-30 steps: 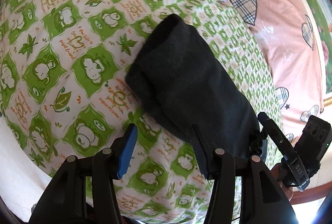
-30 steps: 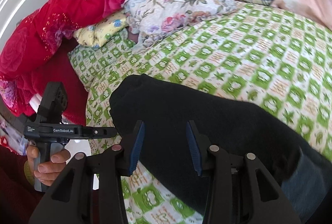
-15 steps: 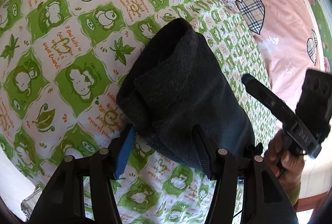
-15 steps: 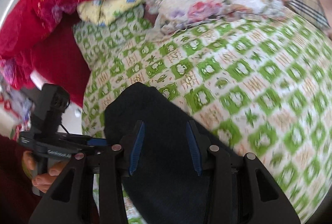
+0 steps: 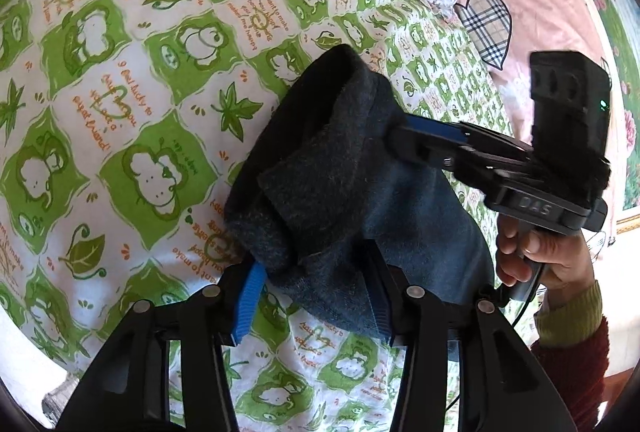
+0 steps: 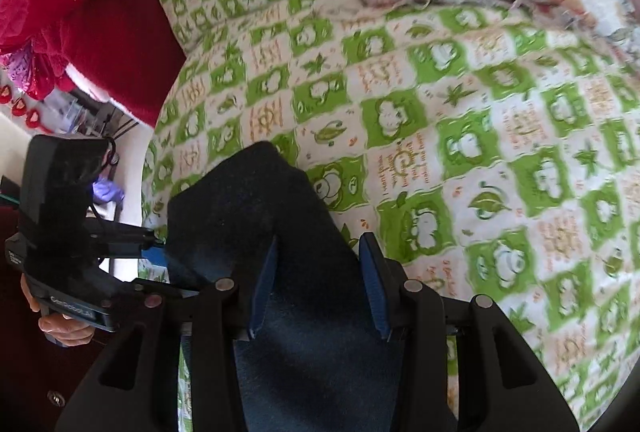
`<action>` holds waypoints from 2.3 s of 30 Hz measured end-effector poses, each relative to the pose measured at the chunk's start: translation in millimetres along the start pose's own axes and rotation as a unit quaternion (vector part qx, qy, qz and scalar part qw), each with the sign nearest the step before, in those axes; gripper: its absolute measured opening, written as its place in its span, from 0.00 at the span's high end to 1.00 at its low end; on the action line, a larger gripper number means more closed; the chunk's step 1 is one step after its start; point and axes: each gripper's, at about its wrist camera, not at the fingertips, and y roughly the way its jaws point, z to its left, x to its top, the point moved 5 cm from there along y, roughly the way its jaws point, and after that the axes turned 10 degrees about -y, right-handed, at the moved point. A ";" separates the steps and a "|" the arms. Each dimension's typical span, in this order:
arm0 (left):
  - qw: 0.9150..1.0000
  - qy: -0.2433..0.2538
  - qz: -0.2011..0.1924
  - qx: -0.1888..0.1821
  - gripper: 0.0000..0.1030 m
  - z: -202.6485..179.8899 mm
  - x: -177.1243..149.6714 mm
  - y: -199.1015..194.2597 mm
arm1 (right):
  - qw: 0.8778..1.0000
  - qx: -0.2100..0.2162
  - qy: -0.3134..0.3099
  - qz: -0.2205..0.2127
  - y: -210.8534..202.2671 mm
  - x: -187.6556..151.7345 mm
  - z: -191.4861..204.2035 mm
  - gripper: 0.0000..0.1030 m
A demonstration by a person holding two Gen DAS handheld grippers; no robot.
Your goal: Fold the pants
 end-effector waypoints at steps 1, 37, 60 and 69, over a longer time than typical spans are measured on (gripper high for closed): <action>1.000 0.002 -0.003 0.005 0.61 0.3 0.3 0.2 | 1.000 0.003 -0.001 -0.001 2.4 -0.4 0.8 0.58; 0.941 0.312 -0.014 -0.130 0.84 -260.0 -133.6 -24.4 | 0.907 -0.082 0.173 -0.374 -240.3 -199.8 19.4 0.84; 0.898 0.426 0.062 -0.090 0.82 -300.0 -250.0 105.3 | 0.843 -0.125 0.336 -0.400 -231.6 -377.5 -10.2 0.79; 0.889 0.438 0.092 -0.094 0.71 -288.9 -261.3 125.7 | 0.808 -0.187 0.397 -0.394 -245.0 -417.6 1.7 0.73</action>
